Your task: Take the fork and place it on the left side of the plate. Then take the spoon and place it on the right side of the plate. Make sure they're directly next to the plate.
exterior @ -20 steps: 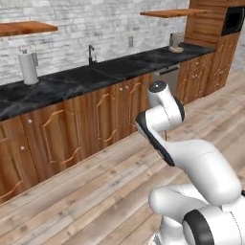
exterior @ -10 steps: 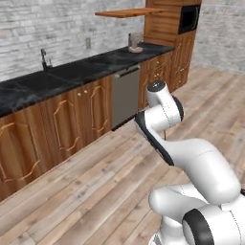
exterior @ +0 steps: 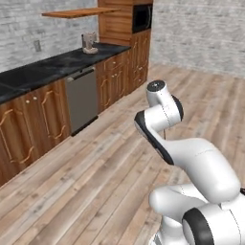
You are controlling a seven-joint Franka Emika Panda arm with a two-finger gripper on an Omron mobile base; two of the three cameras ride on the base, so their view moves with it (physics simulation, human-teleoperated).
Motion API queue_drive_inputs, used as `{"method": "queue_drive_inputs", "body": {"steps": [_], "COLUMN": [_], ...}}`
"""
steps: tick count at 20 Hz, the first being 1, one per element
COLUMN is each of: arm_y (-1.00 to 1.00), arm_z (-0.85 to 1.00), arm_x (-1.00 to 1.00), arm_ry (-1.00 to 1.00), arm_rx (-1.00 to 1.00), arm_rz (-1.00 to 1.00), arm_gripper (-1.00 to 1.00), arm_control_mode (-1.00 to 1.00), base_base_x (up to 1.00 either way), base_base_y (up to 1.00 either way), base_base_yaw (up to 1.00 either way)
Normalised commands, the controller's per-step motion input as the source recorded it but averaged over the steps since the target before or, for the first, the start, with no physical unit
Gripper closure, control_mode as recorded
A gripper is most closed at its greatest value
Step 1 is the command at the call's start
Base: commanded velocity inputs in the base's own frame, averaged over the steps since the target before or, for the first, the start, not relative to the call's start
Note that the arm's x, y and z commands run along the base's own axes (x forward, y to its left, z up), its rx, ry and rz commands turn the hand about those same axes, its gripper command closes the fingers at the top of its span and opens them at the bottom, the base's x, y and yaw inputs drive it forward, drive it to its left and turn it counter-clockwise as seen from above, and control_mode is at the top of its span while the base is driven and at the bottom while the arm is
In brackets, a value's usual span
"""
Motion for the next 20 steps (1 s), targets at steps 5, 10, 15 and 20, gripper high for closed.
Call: {"method": "queue_drive_inputs", "body": {"steps": [5,10,15,20], "arm_y": [0.0,0.0,0.0,0.0], "arm_z": [0.0,0.0,0.0,0.0], "arm_x": [0.0,0.0,0.0,0.0], "arm_ry": [0.0,0.0,0.0,0.0], "arm_rx": [0.0,0.0,0.0,0.0], "arm_rz": [0.0,0.0,0.0,0.0], "arm_gripper": [1.0,1.0,1.0,1.0], "arm_control_mode": [1.0,1.0,1.0,1.0], "base_base_x": [-0.38,-0.45,-0.41,-0.3], "base_base_y": [-0.78,-0.78,-0.75,-0.72], "base_base_yaw": [-0.31,-0.33,-0.32,-0.31]}}
